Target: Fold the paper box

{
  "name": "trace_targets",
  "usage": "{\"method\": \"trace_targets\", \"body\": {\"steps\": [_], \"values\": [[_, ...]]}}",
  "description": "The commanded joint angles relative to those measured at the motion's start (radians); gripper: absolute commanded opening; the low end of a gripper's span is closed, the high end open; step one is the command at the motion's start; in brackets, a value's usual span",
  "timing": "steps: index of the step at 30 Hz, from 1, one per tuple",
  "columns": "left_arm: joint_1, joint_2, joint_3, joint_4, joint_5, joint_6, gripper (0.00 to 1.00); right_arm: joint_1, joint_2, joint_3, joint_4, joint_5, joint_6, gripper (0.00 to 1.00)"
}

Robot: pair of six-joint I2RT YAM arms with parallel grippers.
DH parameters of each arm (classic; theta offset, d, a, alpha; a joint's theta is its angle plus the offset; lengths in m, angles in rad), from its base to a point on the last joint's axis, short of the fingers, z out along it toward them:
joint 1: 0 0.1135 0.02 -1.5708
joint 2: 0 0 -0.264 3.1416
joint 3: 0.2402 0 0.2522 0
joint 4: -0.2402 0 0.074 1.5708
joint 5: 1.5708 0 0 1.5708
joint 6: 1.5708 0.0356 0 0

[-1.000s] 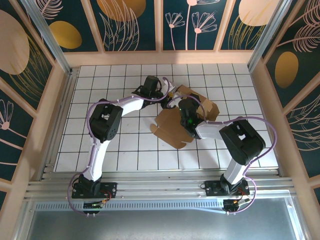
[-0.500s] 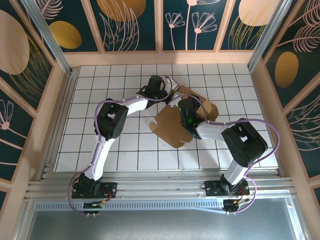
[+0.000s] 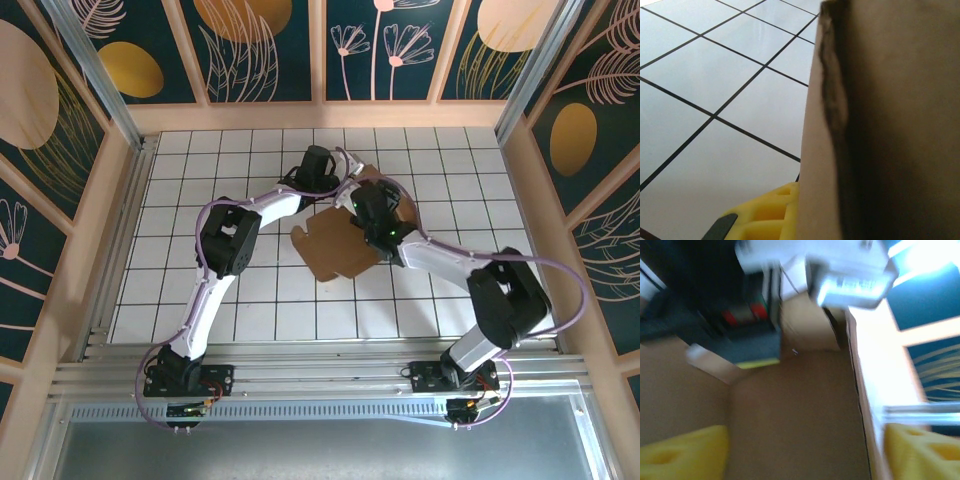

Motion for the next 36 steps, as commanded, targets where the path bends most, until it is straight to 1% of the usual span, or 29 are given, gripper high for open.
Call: {"method": "trace_targets", "body": {"steps": [1, 3, 4, 7, 10, 12, 14, 18, 21, 27, 30, 32, 34, 36], "values": [[-0.006, -0.013, 0.007, -0.010, -0.012, 0.026, 0.00, -0.011, -0.134, 0.137, -0.301, -0.333, 0.314, 0.99], [-0.006, -0.025, -0.002, -0.015, -0.027, 0.048, 0.00, -0.078, -0.169, 0.210, -0.361, -0.495, 0.456, 0.99], [-0.006, -0.031, -0.011, -0.014, -0.035, 0.063, 0.00, -0.127, -0.173, 0.252, -0.389, -0.574, 0.546, 0.98], [-0.006, -0.054, -0.046, 0.015, -0.049, 0.074, 0.00, -0.317, -0.131, 0.356, -0.473, -0.794, 0.791, 0.92], [-0.005, -0.065, -0.062, 0.029, -0.053, 0.074, 0.00, -0.470, -0.023, 0.434, -0.582, -1.018, 0.899, 0.84], [-0.006, -0.072, -0.068, 0.031, -0.060, 0.083, 0.00, -0.522, 0.046, 0.456, -0.629, -1.078, 0.927, 0.82], [-0.006, -0.082, -0.083, 0.045, -0.065, 0.088, 0.00, -0.550, 0.096, 0.453, -0.641, -1.113, 0.951, 0.79], [-0.007, -0.089, -0.092, 0.060, -0.068, 0.093, 0.00, -0.547, 0.149, 0.406, -0.600, -1.197, 0.946, 0.76], [-0.007, -0.090, -0.094, 0.058, -0.066, 0.102, 0.00, -0.543, 0.177, 0.362, -0.547, -1.249, 0.972, 0.75], [-0.010, -0.093, -0.099, 0.055, -0.061, 0.108, 0.00, -0.538, 0.222, 0.345, -0.540, -1.137, 0.977, 0.72], [-0.010, -0.104, -0.118, 0.057, -0.066, 0.123, 0.05, -0.538, 0.236, 0.345, -0.563, -1.112, 0.959, 0.71], [-0.010, -0.114, -0.135, 0.066, -0.073, 0.132, 0.07, -0.539, 0.239, 0.348, -0.565, -1.120, 0.960, 0.71], [-0.010, -0.121, -0.152, 0.080, -0.072, 0.131, 0.08, -0.541, 0.232, 0.357, -0.552, -1.143, 0.974, 0.74], [-0.010, -0.126, -0.162, 0.091, -0.061, 0.131, 0.09, -0.540, 0.226, 0.379, -0.533, -1.165, 1.003, 0.74]]}}
